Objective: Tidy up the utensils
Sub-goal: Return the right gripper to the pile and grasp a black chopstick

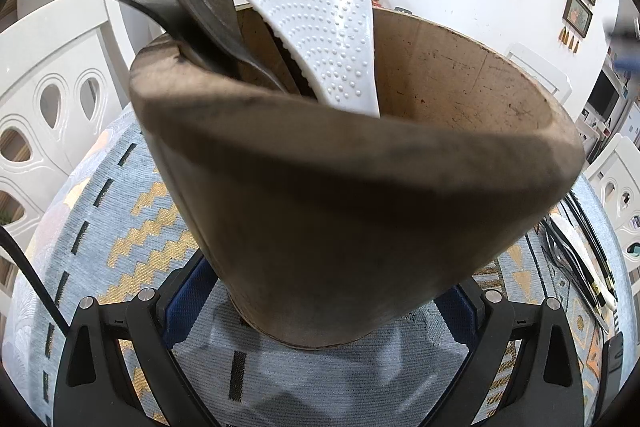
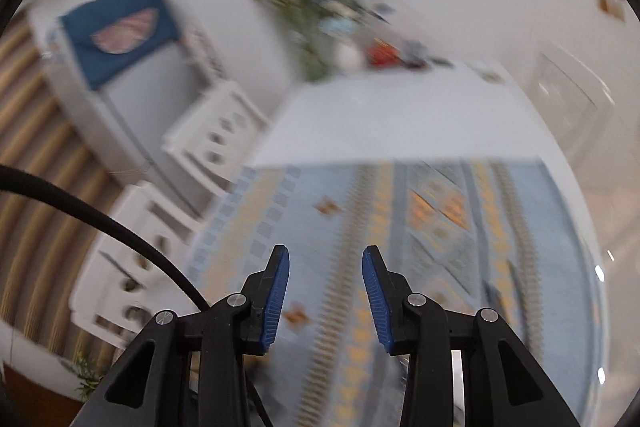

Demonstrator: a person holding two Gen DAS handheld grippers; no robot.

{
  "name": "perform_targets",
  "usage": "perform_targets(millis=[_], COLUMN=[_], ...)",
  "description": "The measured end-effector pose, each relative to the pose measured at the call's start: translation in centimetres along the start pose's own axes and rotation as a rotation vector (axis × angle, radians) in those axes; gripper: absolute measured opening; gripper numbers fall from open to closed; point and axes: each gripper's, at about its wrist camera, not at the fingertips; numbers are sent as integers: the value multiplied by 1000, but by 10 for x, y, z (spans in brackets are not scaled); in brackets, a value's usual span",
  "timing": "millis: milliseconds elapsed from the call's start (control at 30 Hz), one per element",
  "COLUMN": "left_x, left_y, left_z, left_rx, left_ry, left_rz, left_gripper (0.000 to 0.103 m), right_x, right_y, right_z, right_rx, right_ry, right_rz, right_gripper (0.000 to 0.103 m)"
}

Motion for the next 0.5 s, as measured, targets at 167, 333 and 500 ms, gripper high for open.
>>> perform_targets(millis=[167, 333, 500], left_x=[2, 3, 3], left_y=[-1, -2, -2], left_z=[-1, -2, -4], left_rx=[1, 0, 1], left_ry=[3, 3, 5], left_rz=[-6, -10, -12], left_gripper=[99, 99, 99], right_x=[25, 31, 34], right_y=[-34, -59, -68], right_z=[60, 100, 133], right_rx=[132, 206, 242], right_ry=[-76, -162, -241], right_rz=[-146, -199, -215], right_gripper=[36, 36, 35])
Point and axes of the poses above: each gripper's, at about its wrist camera, not at the fingertips, and x roughly the way its jaws point, z to its right, y to its top, and after that the axes turned 1 degree about -y, right-handed
